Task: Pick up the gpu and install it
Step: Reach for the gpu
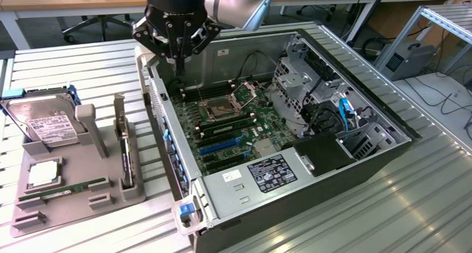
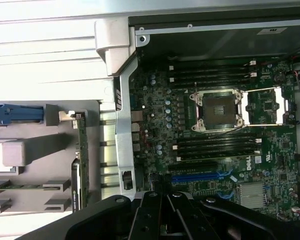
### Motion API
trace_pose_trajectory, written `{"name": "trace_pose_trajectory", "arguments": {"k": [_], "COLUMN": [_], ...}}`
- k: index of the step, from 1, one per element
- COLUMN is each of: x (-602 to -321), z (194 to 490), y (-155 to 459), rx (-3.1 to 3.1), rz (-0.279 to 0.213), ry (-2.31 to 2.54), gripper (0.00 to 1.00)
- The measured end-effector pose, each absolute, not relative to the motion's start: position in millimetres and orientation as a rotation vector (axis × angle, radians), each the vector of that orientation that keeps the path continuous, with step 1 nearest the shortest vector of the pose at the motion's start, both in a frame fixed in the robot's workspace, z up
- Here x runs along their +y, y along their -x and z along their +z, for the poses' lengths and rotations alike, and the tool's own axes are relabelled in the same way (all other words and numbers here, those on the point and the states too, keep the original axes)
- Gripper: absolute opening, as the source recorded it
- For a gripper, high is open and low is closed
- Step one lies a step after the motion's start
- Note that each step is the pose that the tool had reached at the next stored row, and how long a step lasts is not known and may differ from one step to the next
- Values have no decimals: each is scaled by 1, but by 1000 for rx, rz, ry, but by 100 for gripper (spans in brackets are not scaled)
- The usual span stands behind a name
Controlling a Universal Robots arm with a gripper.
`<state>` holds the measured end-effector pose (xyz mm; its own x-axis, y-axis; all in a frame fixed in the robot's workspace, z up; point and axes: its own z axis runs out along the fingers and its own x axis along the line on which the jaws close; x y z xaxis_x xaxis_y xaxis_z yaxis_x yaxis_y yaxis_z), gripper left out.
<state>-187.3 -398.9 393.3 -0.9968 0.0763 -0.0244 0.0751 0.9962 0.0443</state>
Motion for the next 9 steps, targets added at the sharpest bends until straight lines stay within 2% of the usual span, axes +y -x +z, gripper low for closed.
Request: {"name": "trace_pose_trajectory", "arguments": {"k": [9], "x": [-399], "z": [393], "y": [191], "rx": [3112], "rz": [68], "ry": [-118], "gripper": [11]}}
